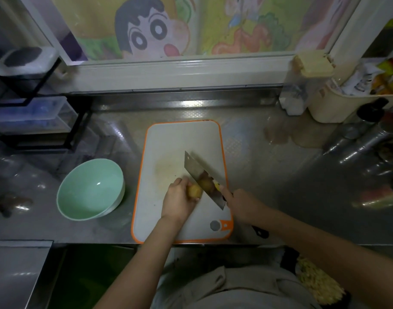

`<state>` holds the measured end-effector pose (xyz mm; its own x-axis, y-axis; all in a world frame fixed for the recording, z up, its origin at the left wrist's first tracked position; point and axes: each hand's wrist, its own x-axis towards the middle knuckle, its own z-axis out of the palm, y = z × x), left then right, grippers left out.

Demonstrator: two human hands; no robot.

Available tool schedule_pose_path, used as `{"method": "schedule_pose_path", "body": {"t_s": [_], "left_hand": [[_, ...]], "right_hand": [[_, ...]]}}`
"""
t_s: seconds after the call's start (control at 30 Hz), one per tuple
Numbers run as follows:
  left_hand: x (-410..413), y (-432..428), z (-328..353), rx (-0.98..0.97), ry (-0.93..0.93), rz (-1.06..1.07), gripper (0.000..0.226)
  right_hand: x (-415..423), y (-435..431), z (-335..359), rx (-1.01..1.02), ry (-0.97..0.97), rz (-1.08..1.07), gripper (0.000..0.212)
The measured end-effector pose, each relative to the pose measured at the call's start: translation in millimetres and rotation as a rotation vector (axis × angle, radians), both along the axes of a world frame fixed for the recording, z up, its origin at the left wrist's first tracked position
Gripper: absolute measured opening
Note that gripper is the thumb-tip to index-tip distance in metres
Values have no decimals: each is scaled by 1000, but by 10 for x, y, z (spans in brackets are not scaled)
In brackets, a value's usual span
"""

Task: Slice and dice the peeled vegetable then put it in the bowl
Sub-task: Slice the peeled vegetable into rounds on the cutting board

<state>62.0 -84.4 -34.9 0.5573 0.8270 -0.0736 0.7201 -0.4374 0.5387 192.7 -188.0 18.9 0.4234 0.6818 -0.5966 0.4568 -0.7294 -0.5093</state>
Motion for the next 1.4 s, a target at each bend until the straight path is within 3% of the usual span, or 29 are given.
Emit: {"method": "schedule_pose_path", "body": {"t_s": [0.27,0.4,0.53,0.6,0.63,0.7,0.8,0.87,1.0,1.1,1.13,1.3,1.4], "left_hand": [[9,15,6,10,26,-57,33],[-6,40,18,-4,10,-60,34],[-30,58,11,-36,-45,-22,32],[-25,64,25,-40,-41,-13,31],[-22,69,24,-44,-38,-15,31],[-19,79,15,-51,-33,-30,32],[-20,86,1,-49,-38,-42,34],[-13,94,-16,-41,-34,-42,35],[9,101,-27,-29,-20,-48,35],[-1,107,-35,-19,-10,-60,36],[-2,106,-33,-15,-9,-62,36],[-1,117,-28,-17,9,-78,38],[-14,124,-41,-32,-4,-91,39]], "right_hand": [[-2,122,-34,11,13,71,50],[-83,200,45,21,19,-17,48],[-119,139,48,45,-79,119,49],[-92,43,22,-51,-105,196,43],[-78,-9,-1,-50,-53,160,38],[-58,-98,-9,-37,58,40,48],[-72,-60,-28,-4,39,-28,41],[-59,-67,-25,-30,4,56,42],[-4,-77,-163,56,106,15,50],[-44,20,-291,59,17,30,37],[-37,41,-301,78,11,18,41],[-84,102,-333,81,176,-69,50],[-194,143,-492,117,-15,-47,53]]}}
